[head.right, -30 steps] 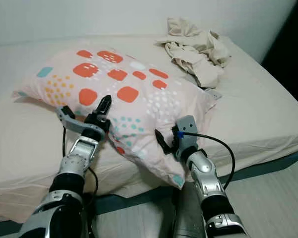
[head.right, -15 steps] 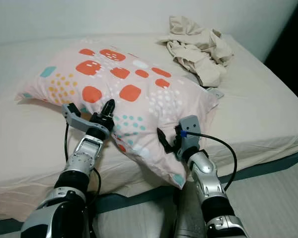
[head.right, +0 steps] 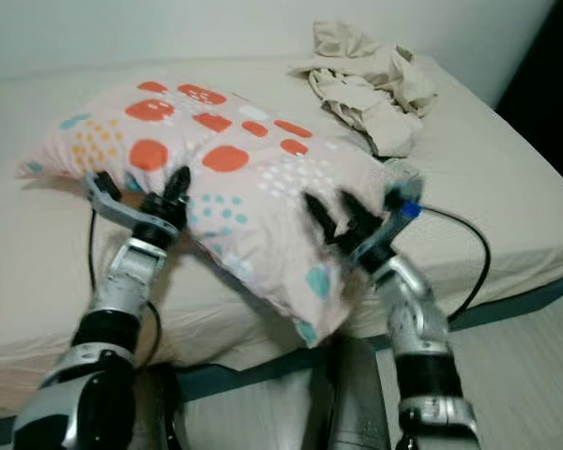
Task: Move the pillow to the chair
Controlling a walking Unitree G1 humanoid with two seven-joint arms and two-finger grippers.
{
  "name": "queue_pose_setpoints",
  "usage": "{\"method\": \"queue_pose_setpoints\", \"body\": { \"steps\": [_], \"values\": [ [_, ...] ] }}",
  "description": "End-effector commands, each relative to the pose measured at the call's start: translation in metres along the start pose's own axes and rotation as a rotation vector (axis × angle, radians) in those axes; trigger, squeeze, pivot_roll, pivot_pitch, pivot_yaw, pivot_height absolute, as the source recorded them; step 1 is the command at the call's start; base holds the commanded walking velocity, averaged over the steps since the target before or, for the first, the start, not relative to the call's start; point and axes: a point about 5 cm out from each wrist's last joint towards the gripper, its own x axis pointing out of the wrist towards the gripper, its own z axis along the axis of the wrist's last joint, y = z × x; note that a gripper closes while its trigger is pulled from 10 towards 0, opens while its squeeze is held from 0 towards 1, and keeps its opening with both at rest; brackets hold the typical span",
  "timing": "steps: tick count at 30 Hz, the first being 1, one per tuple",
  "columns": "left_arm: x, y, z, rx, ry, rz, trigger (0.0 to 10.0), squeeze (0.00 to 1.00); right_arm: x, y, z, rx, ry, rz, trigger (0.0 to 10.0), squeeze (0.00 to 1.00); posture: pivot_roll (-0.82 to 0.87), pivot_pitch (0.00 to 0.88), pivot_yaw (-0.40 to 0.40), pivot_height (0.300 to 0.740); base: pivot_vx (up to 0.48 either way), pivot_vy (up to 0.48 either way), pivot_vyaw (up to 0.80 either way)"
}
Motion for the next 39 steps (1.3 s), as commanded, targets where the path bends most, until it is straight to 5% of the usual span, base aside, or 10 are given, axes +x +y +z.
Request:
{"method": "queue_pose_setpoints", "body": {
  "steps": [1, 7, 9, 18, 23, 25, 28, 32, 35, 39],
  "values": [
    [-0.005, -0.001, 0.004, 0.025, 0.023, -0.062, 0.0, 0.00, -0.005, -0.010, -0.010, -0.020, 0.031, -0.073, 10.0, 0.00, -0.03, 0.180, 0.000, 0.412, 0.000, 0.000, 0.00],
    [-0.033, 0.016, 0.005, 0.174, 0.335, -0.163, 0.0, 0.00, -0.018, -0.044, 0.003, -0.097, 0.052, -0.262, 10.0, 0.00, -0.02, 0.185, -0.008, 0.412, 0.000, 0.000, 0.00],
    [-0.058, 0.018, 0.001, 0.161, 0.626, -0.274, 0.0, 0.00, -0.022, -0.055, 0.005, -0.111, 0.070, -0.292, 10.0, 0.00, -0.02, 0.191, -0.008, 0.412, 0.000, 0.000, 0.00],
    [-0.077, 0.015, 0.031, 0.129, 0.840, -0.412, 0.0, 0.00, -0.022, -0.064, 0.005, -0.153, 0.078, -0.314, 10.0, 0.00, -0.03, 0.198, -0.009, 0.412, 0.000, 0.000, 0.00],
    [-0.087, 0.018, 0.043, 0.206, 0.987, -0.429, 0.0, 0.00, -0.022, -0.067, 0.007, -0.166, 0.085, -0.322, 10.0, 0.00, -0.03, 0.199, -0.011, 0.412, 0.000, 0.000, 0.00],
    [-0.091, 0.028, 0.057, 0.334, 1.083, -0.358, 0.0, 0.00, -0.024, -0.073, 0.008, -0.180, 0.099, -0.331, 10.0, 0.00, -0.02, 0.201, -0.012, 0.412, 0.000, 0.000, 0.00],
    [-0.088, 0.032, 0.063, 0.396, 1.056, -0.318, 0.0, 0.00, -0.026, -0.078, 0.005, -0.184, 0.134, -0.340, 10.0, 0.00, -0.02, 0.201, -0.011, 0.412, 0.000, 0.000, 0.00],
    [-0.072, 0.033, 0.043, 0.575, 0.923, -0.290, 0.0, 0.00, -0.041, -0.085, -0.029, -0.239, 0.426, -0.323, 10.0, 0.00, -0.02, 0.201, -0.010, 0.412, 0.000, 0.000, 0.00],
    [-0.070, 0.031, 0.034, 0.578, 0.900, -0.288, 0.0, 0.00, -0.046, -0.084, -0.041, -0.198, 0.520, -0.302, 10.0, 0.00, -0.02, 0.199, -0.010, 0.412, 0.000, 0.000, 0.00],
    [-0.061, 0.021, 0.011, 0.536, 0.748, -0.263, 0.0, 0.00, -0.052, -0.070, -0.063, -0.005, 0.599, -0.226, 10.0, 0.00, -0.02, 0.195, -0.009, 0.412, 0.000, 0.000, 0.00]
  ]
}}
